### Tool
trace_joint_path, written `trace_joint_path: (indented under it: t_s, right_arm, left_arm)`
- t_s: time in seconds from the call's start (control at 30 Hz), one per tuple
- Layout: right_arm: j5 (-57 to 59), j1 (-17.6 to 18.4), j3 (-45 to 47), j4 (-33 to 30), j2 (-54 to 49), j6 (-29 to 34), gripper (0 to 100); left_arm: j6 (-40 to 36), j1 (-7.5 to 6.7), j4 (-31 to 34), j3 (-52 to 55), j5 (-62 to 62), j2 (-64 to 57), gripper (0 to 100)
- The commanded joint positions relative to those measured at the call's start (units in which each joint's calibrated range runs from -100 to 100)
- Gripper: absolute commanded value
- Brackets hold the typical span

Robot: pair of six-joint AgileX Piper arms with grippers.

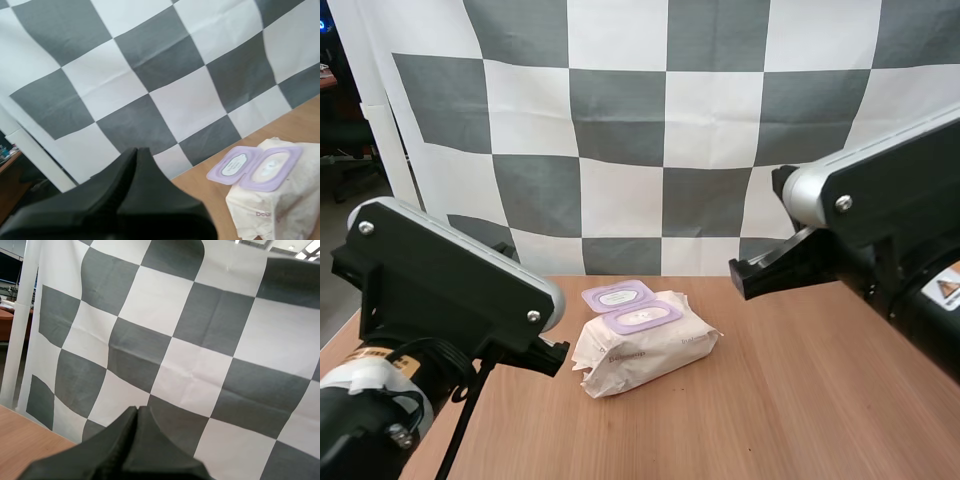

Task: Open the wet wipes lid

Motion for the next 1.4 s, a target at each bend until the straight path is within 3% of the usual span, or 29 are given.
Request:
trace_joint_path:
  t_s: [0.0, 0.2, 0.4, 0.6, 0.73, 0.87, 1.07, 1.37]
  right_arm:
    - [-26.45, -0.18, 26.38, 3.05, -1.02, 0.0, 0]
    - [-23.12, -0.93, 34.53, 3.42, -3.18, 0.11, 0]
    - [-26.52, -3.58, 37.2, 4.41, -3.18, 3.49, 0]
    - [-24.78, -4.64, 40.08, 1.82, -3.18, 3.79, 0]
    - [-22.56, -5.07, 40.08, 1.46, -3.18, 4.93, 0]
    - [-15.79, -5.39, 40.08, -1.28, -3.18, 7.84, 0]
    - [-12.38, -6.53, 40.08, -8.43, -3.18, 16.86, 0]
    - [-10.68, -6.61, 40.08, -8.8, -3.18, 17.75, 0]
  left_arm:
    - [-19.06, -0.11, 11.11, 10.45, -12.69, 0.0, 0]
    - [-21.59, -1.37, 11.55, 15.0, -14.46, 0.0, 0]
    - [-23.38, -1.71, 11.88, 22.89, -31.6, 0.0, 0]
    - [-23.61, -2.45, 13.67, 28.48, -35.62, 0.0, 0]
    - [-29.11, -2.45, 13.67, 28.48, -32.76, 0.0, 0]
    - [-29.75, -2.37, 13.67, 28.48, -26.68, 0.0, 0]
    - [-32.28, -2.27, 13.74, 28.48, -23.5, 0.0, 0]
    - [-33.53, -2.27, 14.65, 28.48, -23.5, 0.0, 0]
